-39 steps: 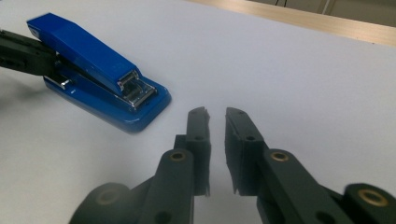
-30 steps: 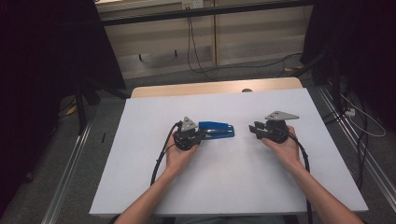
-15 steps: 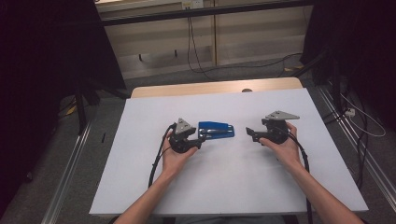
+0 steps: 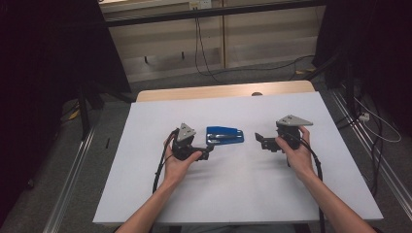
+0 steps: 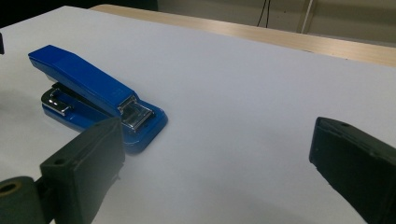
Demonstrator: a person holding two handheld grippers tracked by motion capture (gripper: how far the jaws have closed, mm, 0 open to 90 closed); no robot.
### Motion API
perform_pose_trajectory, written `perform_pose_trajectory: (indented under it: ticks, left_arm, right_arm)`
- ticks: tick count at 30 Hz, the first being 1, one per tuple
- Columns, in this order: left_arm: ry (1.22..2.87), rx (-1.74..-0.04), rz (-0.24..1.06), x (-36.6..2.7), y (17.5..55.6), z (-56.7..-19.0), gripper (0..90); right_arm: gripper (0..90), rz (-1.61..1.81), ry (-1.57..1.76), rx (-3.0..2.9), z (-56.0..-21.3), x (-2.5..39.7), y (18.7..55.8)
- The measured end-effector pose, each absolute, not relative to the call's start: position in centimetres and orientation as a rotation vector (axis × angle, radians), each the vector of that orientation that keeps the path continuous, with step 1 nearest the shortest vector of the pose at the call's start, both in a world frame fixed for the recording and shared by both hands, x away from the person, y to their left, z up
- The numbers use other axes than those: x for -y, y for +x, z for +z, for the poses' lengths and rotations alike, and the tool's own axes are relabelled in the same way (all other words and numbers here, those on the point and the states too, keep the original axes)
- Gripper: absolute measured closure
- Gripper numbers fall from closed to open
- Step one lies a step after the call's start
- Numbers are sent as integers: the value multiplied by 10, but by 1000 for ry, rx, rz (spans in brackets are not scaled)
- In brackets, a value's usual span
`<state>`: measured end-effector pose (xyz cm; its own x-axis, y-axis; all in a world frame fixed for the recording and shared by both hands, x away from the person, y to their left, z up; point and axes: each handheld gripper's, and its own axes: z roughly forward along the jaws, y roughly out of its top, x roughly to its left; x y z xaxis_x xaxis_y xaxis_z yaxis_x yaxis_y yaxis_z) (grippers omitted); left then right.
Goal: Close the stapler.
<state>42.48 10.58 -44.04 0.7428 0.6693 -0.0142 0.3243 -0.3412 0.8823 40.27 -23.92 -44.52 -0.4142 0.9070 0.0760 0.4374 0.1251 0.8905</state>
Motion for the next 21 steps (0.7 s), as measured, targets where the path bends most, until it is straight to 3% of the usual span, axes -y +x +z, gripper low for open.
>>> perform_pose_trajectory:
  ticks: [4, 21]
  left_arm:
    - [1903, -765, 412, -110, 420, -435, 38]
    - [1851, -806, 533, -137, 398, -431, 50]
  right_arm:
    - [54, 1254, 1275, -1895, -442, 240, 397]
    - [40, 1262, 1245, -1809, -432, 249, 367]
